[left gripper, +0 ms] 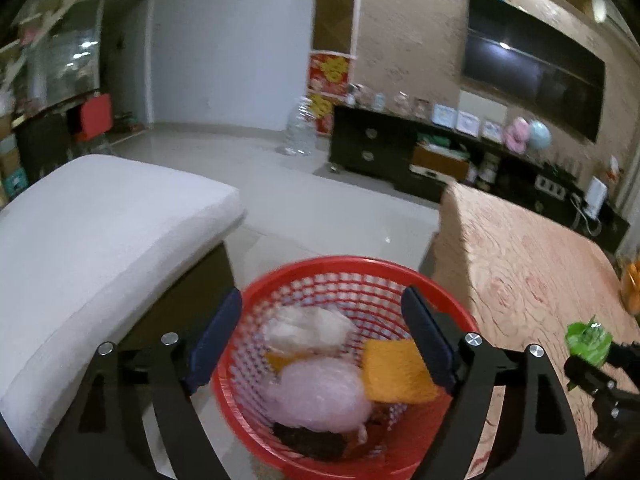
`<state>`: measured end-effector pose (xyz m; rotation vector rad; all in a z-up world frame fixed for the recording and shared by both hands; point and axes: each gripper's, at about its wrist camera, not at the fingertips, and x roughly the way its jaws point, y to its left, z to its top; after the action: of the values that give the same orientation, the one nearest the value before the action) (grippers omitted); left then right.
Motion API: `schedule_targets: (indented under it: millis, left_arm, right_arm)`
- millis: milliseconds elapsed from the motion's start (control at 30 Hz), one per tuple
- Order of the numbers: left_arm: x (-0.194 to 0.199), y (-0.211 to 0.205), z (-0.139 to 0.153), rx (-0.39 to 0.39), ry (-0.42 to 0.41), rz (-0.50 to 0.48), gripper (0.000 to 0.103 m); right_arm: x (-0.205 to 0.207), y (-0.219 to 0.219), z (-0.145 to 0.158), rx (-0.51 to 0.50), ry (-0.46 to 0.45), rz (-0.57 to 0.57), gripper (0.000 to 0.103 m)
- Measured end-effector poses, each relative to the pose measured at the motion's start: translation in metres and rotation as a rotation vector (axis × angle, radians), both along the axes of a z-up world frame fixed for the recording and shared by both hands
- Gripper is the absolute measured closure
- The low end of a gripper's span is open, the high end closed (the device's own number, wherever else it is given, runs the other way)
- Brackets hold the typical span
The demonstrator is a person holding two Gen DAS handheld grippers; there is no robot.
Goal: Collect trash
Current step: 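Open the right gripper over the wastebasket to drop the green packet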
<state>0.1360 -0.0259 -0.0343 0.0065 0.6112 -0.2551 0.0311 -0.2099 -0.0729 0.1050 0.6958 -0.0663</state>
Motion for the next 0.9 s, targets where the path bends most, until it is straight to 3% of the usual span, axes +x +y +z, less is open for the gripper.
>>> schedule_targets:
  millis: [133,500,700,900]
  left_arm:
    - [0.0,0.021,0.006,-0.016,-0.035,0.088,0.023]
    - [0.006,0.047,0.008,-0.029,-0.046,0.157,0.023]
    - [0.007,0.051,0.007,-0.041,-0.039,0.162,0.023]
    - [0.004,0.047,0.007,-0.031,-0.044,0.158,0.021]
  right_arm:
    - [0.024,0.021,0.0,0.023,0.01,0.046,0.05]
    - [0.075,0.062,-0.008,0.06,0.054,0.157,0.049]
    - [0.074,0.067,-0.008,0.084,0.047,0.168,0.028]
    - [0.055,0.055,-0.004,0.088,0.021,0.124,0.022]
